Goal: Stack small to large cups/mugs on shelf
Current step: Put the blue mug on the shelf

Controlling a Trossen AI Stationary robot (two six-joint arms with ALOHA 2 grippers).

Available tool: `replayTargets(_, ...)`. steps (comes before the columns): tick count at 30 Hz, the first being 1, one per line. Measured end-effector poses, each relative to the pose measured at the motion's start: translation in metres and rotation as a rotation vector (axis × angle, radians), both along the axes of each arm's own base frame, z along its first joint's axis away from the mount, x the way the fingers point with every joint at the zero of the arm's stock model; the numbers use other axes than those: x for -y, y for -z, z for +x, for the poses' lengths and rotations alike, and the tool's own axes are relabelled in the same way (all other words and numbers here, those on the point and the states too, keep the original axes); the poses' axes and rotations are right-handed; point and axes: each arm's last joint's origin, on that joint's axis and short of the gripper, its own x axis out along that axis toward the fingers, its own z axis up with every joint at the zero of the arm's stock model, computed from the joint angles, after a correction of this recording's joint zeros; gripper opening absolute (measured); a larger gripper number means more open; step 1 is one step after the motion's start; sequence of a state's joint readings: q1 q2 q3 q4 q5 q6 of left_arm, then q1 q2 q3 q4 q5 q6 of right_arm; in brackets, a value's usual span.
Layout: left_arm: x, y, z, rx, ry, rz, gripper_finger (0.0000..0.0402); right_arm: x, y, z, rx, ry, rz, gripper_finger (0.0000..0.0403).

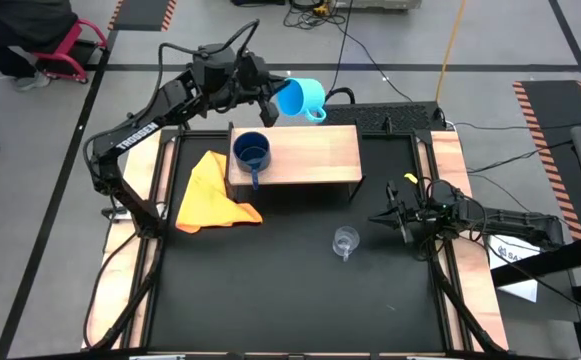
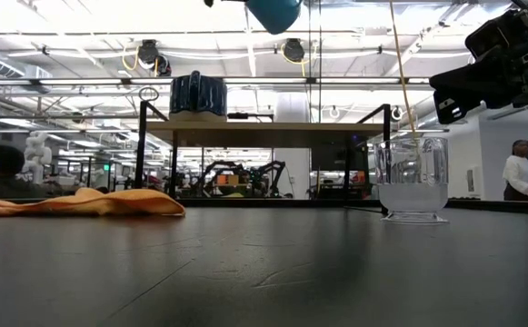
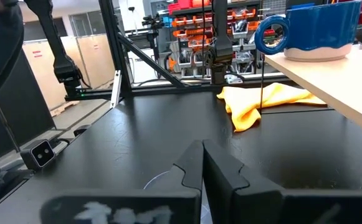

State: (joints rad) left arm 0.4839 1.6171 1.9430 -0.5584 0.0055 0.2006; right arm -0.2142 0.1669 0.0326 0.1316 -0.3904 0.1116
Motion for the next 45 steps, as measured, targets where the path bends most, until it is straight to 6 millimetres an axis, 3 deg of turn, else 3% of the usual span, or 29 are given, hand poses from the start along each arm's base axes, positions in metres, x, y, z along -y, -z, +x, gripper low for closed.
replayTargets(11, -0.021, 0.013, -0.003, -0.061, -0.004, -0.059, 0.0004, 0.0, -0.002, 0.0, 0.023, 0.0, -0.008, 0.0)
replayTargets(18, -0.038, 0.037, 0.014, -0.168, 0.055, -0.096, 0.0004, 0.0, -0.002, 0.0, 0.023, 0.0, -0.007, 0.0)
replayTargets(23, -0.048, 0.037, 0.031, -0.238, 0.067, -0.116, 0.0004, 0.0, -0.002, 0.0, 0.022, 0.0, -0.006, 0.0)
replayTargets(31, -0.053, 0.041, 0.05, -0.336, 0.111, -0.127, 0.0004, 0.0, -0.002, 0.0, 0.024, 0.0, -0.025, 0.0)
replayTargets(45, -0.041, 0.056, 0.049, -0.508, 0.174, -0.124, 0.0004, 0.0, -0.002, 0.0, 0.026, 0.0, -0.033, 0.0)
